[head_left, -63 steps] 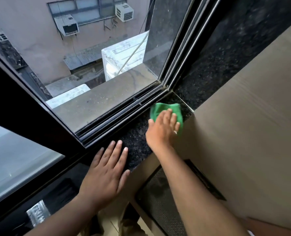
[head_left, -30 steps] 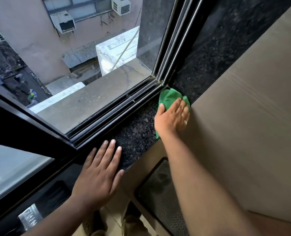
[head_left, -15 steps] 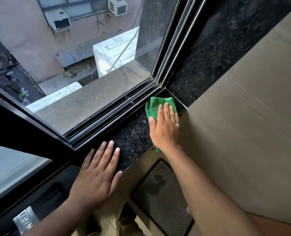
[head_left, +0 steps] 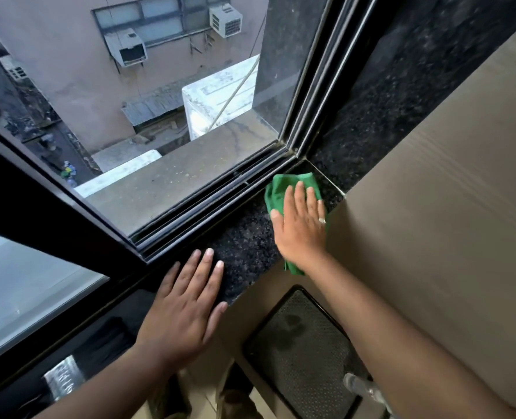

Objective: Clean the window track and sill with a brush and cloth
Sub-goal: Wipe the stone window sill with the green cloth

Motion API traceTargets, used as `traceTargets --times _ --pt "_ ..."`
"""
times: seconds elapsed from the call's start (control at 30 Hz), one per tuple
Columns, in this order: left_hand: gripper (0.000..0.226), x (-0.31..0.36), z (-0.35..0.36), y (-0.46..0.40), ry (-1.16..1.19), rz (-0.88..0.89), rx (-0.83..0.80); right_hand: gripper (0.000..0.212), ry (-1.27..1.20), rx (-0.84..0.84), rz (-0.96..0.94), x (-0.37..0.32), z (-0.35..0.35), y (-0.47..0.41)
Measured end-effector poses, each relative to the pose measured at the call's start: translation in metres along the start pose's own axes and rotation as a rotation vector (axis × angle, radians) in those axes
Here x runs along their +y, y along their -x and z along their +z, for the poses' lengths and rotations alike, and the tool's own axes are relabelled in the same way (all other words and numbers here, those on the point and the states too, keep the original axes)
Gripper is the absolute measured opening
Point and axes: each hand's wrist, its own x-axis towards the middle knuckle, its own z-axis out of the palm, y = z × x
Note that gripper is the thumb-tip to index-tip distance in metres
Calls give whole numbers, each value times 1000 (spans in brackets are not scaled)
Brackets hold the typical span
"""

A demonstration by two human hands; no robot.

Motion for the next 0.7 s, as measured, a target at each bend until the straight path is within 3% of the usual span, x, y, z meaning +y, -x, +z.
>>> traceTargets --times 0.07,0.13,0.23,0.37,0.43,0.5,0.6,0.7 --pt "65 0 0 0 6 -3 -8 72 -21 -49 -181 23 -2 20" --pt "65 0 -2 -1 -7 2 -14 75 4 -73 -238 47 -11 14" --pt "65 0 -3 -1 -15 1 -17 71 56 -39 -77 49 -19 -21" --pt "65 -1 -2 -2 -14 1 -20 73 34 -35 243 -6 -11 -45" --pt "65 -1 -1 -3 -21 -2 -15 74 15 -29 289 -31 -5 -42" --pt "65 -1 -2 -3 -16 0 -20 71 23 -17 192 -40 0 -27" --pt "65 -1 -2 -3 -13 -5 -13 68 -8 -1 -101 -18 1 12" --pt "65 -1 -2 -3 -1 -3 -20 68 -8 -93 -335 25 -5 30"
